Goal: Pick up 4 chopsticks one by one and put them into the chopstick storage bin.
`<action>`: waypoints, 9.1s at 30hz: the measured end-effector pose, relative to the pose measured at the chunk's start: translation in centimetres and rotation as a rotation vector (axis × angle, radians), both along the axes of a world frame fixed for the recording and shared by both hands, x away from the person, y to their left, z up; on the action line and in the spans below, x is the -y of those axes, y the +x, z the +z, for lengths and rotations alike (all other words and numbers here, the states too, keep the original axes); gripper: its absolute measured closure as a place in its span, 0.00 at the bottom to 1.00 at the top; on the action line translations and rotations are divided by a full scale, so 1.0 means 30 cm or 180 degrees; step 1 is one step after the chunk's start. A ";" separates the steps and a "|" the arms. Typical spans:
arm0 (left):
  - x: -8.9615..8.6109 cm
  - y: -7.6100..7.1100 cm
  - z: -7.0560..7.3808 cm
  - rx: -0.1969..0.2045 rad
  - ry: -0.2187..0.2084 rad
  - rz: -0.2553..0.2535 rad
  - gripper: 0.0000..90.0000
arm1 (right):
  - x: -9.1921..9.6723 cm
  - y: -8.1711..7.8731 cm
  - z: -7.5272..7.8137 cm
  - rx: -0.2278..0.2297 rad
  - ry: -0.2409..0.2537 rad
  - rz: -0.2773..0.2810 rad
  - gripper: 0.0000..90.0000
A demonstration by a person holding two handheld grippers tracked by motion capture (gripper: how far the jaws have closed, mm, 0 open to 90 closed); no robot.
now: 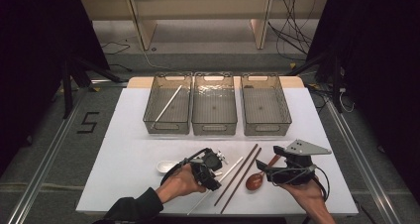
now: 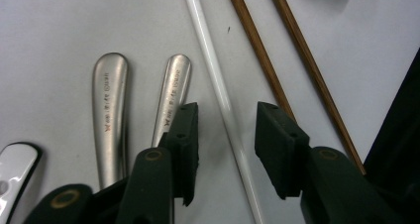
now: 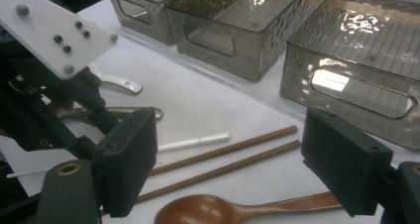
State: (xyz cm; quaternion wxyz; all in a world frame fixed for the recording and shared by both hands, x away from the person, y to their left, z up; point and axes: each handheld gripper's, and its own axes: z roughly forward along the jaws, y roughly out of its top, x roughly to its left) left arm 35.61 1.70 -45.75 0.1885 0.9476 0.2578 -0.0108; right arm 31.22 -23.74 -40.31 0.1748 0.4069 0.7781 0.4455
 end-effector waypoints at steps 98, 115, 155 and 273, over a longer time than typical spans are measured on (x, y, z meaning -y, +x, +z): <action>-0.131 0.088 0.219 0.0414 -0.0300 0.0154 0.94 | 0.000 0.003 -0.001 -0.0024 0.0000 0.0007 0.26; -0.362 0.305 0.407 0.0835 -0.0625 0.0899 0.94 | 0.004 0.005 -0.003 -0.0038 0.0014 -0.0015 0.26; -0.534 0.708 0.268 0.0819 -0.0525 0.1922 0.94 | 0.007 0.006 -0.002 -0.0044 0.0045 0.0017 0.26; 0.145 0.048 0.008 0.0326 -0.0411 0.0365 0.22 | 0.023 0.009 0.000 -0.0060 0.0030 -0.0054 0.26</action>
